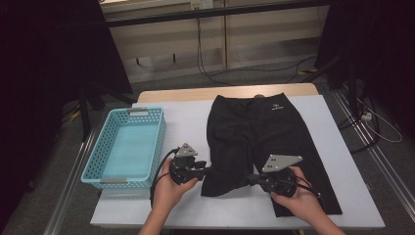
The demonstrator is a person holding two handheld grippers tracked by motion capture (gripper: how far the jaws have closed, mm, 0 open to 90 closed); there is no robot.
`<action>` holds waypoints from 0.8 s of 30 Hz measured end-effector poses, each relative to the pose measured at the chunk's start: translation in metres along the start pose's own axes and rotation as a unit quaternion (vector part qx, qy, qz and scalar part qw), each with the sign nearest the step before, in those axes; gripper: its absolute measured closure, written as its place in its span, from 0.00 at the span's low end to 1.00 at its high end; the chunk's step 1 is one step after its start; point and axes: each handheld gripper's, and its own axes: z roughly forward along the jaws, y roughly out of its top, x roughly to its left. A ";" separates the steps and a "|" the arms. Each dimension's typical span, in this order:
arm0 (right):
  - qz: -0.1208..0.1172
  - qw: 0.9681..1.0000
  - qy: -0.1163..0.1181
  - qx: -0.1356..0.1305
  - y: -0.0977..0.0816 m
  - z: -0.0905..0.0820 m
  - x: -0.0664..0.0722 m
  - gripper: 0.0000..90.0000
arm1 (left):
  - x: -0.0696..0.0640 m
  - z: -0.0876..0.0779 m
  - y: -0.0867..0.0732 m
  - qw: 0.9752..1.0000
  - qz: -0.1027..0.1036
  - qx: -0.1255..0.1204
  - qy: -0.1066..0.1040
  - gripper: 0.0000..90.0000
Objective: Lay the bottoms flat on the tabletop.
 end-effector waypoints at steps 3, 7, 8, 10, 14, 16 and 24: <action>-0.001 1.000 0.001 0.001 -0.001 0.001 0.000 1.00 | 0.001 0.012 -0.002 1.000 -0.004 0.009 0.005 0.74; 0.001 1.000 0.000 0.002 -0.003 0.001 -0.002 1.00 | 0.003 0.022 -0.004 1.000 -0.006 0.028 0.004 0.81; 0.002 1.000 0.000 0.002 -0.003 0.001 -0.002 1.00 | 0.003 0.024 -0.005 1.000 -0.009 0.028 0.001 0.85; 0.004 1.000 0.001 0.002 -0.003 0.000 -0.002 1.00 | 0.003 0.028 -0.006 1.000 -0.006 0.025 0.001 0.86; 0.003 1.000 0.002 0.005 -0.003 0.002 -0.002 1.00 | 0.001 0.031 -0.004 1.000 -0.002 0.025 -0.001 0.97; 0.002 1.000 0.002 0.006 -0.003 0.003 -0.002 1.00 | 0.000 0.030 -0.003 1.000 -0.003 0.028 -0.001 0.98; 0.000 1.000 0.005 0.007 -0.004 0.001 -0.003 1.00 | 0.008 0.004 0.006 0.999 -0.033 -0.009 -0.012 0.99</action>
